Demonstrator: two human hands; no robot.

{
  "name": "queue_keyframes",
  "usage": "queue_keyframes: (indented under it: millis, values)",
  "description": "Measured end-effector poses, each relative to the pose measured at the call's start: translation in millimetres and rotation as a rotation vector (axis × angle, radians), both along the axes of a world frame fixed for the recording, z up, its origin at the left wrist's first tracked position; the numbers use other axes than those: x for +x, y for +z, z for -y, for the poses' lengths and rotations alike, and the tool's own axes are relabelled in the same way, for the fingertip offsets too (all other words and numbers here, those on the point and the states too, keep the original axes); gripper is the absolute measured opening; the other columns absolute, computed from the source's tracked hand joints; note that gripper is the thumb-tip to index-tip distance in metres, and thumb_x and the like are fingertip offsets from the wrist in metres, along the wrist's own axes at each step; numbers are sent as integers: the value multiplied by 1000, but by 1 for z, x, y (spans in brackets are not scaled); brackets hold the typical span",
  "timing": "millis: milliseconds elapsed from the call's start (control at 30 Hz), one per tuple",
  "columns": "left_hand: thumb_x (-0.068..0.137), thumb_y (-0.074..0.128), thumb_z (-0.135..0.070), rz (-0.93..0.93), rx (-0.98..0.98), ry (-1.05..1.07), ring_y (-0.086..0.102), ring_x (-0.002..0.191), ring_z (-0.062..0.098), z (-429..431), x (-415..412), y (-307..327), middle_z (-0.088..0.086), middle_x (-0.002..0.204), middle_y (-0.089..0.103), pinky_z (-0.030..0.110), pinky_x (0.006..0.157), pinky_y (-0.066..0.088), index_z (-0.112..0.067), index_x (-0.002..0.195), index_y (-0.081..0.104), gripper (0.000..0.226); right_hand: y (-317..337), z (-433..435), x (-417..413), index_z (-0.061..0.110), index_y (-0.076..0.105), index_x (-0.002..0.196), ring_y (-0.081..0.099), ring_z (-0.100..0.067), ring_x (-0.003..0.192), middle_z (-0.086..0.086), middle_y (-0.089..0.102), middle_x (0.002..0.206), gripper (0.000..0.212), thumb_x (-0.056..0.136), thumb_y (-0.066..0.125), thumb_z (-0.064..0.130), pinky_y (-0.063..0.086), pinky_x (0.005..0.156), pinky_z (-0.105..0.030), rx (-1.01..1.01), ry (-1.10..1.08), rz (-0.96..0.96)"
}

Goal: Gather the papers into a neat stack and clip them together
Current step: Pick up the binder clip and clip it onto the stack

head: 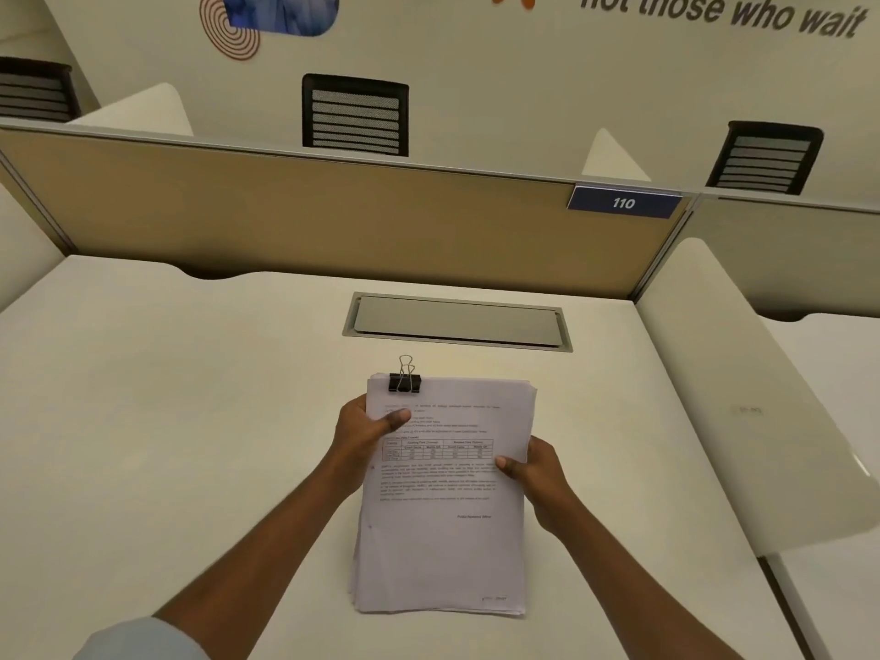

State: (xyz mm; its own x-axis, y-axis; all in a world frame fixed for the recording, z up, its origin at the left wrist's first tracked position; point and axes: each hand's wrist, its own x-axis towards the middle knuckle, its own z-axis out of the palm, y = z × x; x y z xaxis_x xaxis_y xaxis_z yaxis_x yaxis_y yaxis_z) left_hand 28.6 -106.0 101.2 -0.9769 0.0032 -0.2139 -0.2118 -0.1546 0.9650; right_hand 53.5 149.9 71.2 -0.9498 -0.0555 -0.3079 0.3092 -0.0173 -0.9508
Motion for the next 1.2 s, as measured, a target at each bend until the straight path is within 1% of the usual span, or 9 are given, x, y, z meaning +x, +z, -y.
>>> queue_keyframes:
  millis: [67, 167, 333, 433, 700, 800, 1033, 1133, 1200]
  values:
    - [46, 85, -53, 29, -36, -41, 73, 86, 26, 0, 0, -7, 6, 96, 76, 38, 72, 59, -11, 102, 66, 73, 0, -3, -2, 4, 64, 108, 70, -31, 94, -10, 73, 104, 41, 68, 73, 12, 58, 72, -36, 7, -20, 9]
    - [49, 85, -52, 100, -86, -129, 72, 94, 21, -1, 9, -26, 0, 104, 75, 35, 77, 57, -18, 108, 67, 71, 2, -8, -4, 5, 65, 105, 70, -31, 92, -12, 73, 102, 38, 67, 71, 9, 58, 74, -41, 5, -37, 18]
    - [76, 77, -10, 160, -64, -178, 72, 96, 19, -22, 20, -45, -2, 103, 76, 24, 69, 57, -14, 111, 66, 37, 6, -25, -12, 6, 66, 100, 72, -26, 87, -8, 75, 97, 28, 74, 65, -4, 57, 67, -34, 60, -62, 25]
    - [78, 72, -1, 135, -39, -169, 71, 98, 21, -43, 10, -43, 0, 104, 76, 23, 71, 58, -10, 112, 66, 36, 10, -43, -20, 10, 67, 94, 72, -25, 85, -8, 74, 96, 25, 76, 63, -7, 57, 68, -34, 108, -92, 19]
    - [78, 72, -1, 151, -120, -190, 70, 100, 25, -116, -37, -37, 8, 113, 72, 40, 89, 56, -7, 113, 65, 36, 21, -115, -63, 5, 62, 91, 68, -25, 83, -7, 69, 93, 19, 74, 70, 3, 59, 72, -40, 371, -193, -1]
    - [79, 71, 0, 173, -167, -208, 69, 99, 25, -148, -58, -34, 8, 113, 71, 38, 86, 57, -7, 111, 65, 34, 27, -142, -78, 5, 57, 90, 62, -20, 81, -3, 63, 90, 21, 75, 71, 8, 52, 65, -32, 507, -216, -38]
    - [76, 77, -5, 191, -398, -202, 68, 95, 27, -219, -106, -41, 8, 110, 70, 39, 86, 57, -5, 104, 66, 30, 18, -200, -114, 4, 59, 96, 58, -25, 87, -7, 61, 96, 27, 74, 72, 9, 46, 69, -30, 693, -231, -40]
    - [74, 78, -4, 195, -442, -194, 66, 91, 25, -246, -119, -49, 9, 109, 70, 33, 78, 56, -5, 105, 67, 33, 8, -220, -129, 7, 53, 87, 54, -24, 84, -7, 57, 93, 24, 75, 73, 9, 40, 58, -28, 756, -238, -3]
    - [73, 78, -4, 221, -462, -189, 67, 90, 26, -261, -126, -59, 10, 109, 70, 34, 78, 57, -5, 104, 66, 33, -1, -231, -138, 8, 50, 83, 53, -25, 83, -8, 55, 91, 25, 75, 73, 8, 40, 60, -28, 789, -238, 26]
